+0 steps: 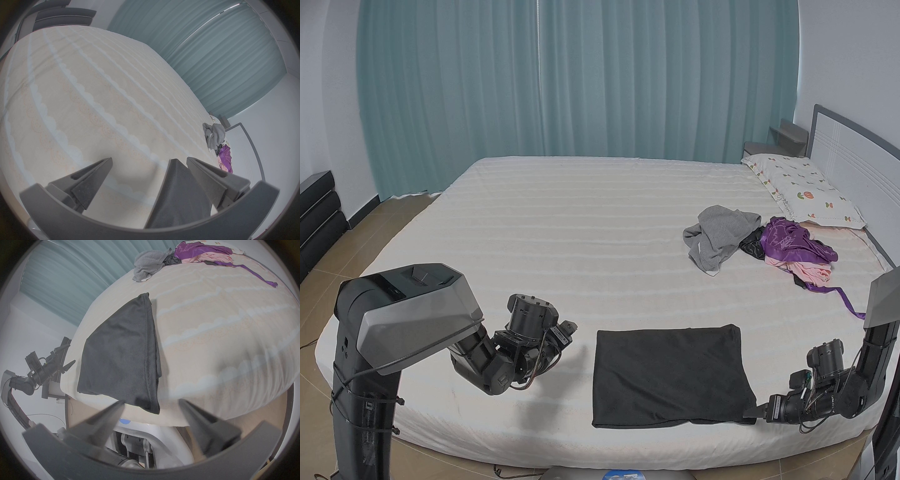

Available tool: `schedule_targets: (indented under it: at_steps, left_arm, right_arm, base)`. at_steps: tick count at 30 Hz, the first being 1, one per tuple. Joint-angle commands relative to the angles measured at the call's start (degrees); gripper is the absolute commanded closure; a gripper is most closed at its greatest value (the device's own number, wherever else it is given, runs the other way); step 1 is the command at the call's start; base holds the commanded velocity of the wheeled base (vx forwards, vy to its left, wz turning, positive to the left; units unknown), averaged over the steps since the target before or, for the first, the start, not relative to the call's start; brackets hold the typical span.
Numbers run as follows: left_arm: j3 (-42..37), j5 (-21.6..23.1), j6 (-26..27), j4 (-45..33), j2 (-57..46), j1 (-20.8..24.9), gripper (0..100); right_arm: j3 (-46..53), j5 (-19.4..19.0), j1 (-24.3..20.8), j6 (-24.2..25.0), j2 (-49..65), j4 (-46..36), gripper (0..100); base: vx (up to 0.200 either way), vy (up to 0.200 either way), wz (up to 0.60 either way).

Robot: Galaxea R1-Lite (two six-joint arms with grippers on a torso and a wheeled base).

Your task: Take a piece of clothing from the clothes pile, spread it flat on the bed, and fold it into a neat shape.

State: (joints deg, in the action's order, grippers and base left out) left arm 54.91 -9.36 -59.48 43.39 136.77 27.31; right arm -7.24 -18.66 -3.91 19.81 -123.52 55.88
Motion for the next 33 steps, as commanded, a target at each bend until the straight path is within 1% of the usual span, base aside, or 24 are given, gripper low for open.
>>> schedule_targets:
  at_steps: [1,5,6,7,8,11,12,14,17,22,33]
  left_arm:
    - [-0.06,0.05,-0.11,-0.14,-0.1,-0.06,0]
    - [-0.59,0.05,-0.02,-0.14,-0.36,0.03,0]
    - [-0.85,0.05,-0.11,-0.14,-0.54,0.03,0]
    - [-0.94,0.13,-0.11,-0.14,-0.54,0.11,0]
    - [-0.94,0.13,-0.2,-0.23,-0.54,0.2,0]
    - [-1.03,0.13,-0.2,-0.32,-0.54,0.38,0]
    - [-1.03,0.13,-0.29,-0.32,-0.54,0.47,0]
    - [-1.03,0.13,-0.29,-0.32,-0.54,0.47,0]
    - [-1.03,0.13,-0.29,-0.32,-0.54,0.55,0]
    - [-1.03,0.13,-0.38,-0.32,-0.54,0.55,0]
    - [-0.85,0.13,-0.73,-0.32,-0.62,0.47,0]
  right_arm:
    - [-0.67,-0.32,0.4,0.58,0.2,0.19,0]
    - [-2.25,-0.5,2.24,3.04,0.03,1.86,0]
    - [-3.48,-0.5,3.3,6.12,-0.5,3.71,0]
    - [-3.92,-0.58,3.47,7.26,-0.59,4.24,0]
    - [-4.89,-0.58,3.74,10.78,-1.47,5.64,0]
    - [-6.38,-0.58,3.65,15.43,-2.87,7.93,0]
    - [-7.17,-0.5,3.65,18.25,-4.28,9.86,0]
    - [-7.61,-0.5,3.65,20.27,-5.6,12.23,0]
    - [-7.26,-0.5,3.65,21.76,-6.48,15.13,0]
    - [-7.08,-0.58,3.65,22.2,-6.74,15.92,0]
    - [-7.0,-0.5,3.65,22.47,-6.74,15.92,0]
  base:
    - [0.0,0.0,0.0]
    - [0.0,0.0,0.0]
    - [0.0,0.0,0.0]
    - [0.0,0.0,0.0]
    - [0.0,0.0,0.0]
    - [0.0,0.0,0.0]
    - [0.0,0.0,0.0]
    - [0.0,0.0,0.0]
    - [0.0,0.0,0.0]
    - [-0.2,0.0,0.0]
    - [0.0,0.0,0.0]
